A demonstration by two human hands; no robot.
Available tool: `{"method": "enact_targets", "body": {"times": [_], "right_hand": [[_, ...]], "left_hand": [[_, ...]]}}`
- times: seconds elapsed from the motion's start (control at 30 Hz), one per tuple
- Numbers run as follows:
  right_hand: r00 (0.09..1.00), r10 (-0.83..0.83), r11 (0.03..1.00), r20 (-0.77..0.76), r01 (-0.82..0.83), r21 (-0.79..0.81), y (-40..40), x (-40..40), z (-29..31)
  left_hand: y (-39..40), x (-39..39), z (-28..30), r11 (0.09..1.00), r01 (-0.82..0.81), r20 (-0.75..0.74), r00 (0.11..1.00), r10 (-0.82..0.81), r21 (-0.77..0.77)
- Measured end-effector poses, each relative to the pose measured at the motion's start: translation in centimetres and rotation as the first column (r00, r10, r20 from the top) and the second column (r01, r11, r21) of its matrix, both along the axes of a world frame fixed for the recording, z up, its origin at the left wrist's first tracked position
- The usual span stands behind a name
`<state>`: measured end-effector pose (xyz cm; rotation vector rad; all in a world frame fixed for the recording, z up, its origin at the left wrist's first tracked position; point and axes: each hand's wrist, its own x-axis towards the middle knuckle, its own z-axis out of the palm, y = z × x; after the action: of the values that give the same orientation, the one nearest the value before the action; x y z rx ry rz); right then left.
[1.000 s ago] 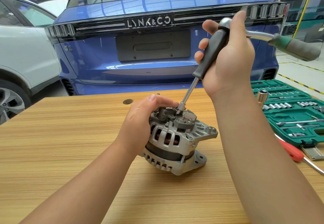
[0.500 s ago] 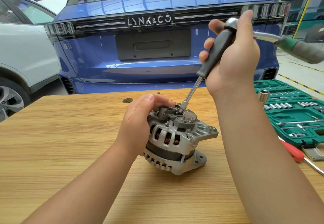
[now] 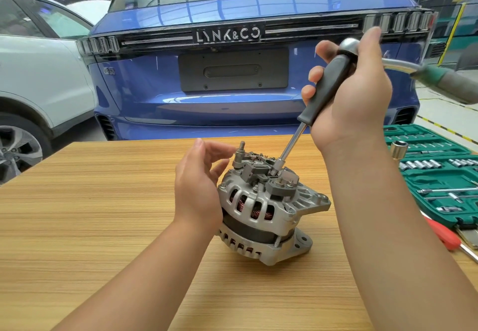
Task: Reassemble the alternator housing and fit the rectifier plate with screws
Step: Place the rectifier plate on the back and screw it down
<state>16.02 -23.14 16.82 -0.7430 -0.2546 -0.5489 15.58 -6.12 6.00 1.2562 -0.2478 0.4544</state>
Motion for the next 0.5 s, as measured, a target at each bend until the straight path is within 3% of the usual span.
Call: {"method": "enact_targets", "body": {"times": [0.1,0.27,0.5], "right_hand": [[1.0,-0.001,1.0,-0.018,0.001,0.011,0.2,-0.1,-0.1],[0.999,0.007,1.0,-0.044,-0.007,-0.002,0.4,-0.2,-0.1],[0.999,-0.011,1.0,-0.036,0.01,-0.022,0.5,-0.8,0.2]], "left_hand": [[-0.1,0.3,0.4,1.0,0.009,-0.145,0.989,-0.007,0.011],[0.2,0.7,1.4,0.987,0.156,-0.333,0.934,-0.132,0.047],[0.2,-0.3,1.5,0.973,0.23,-0.413,0.887,-0.207,0.006]]}}
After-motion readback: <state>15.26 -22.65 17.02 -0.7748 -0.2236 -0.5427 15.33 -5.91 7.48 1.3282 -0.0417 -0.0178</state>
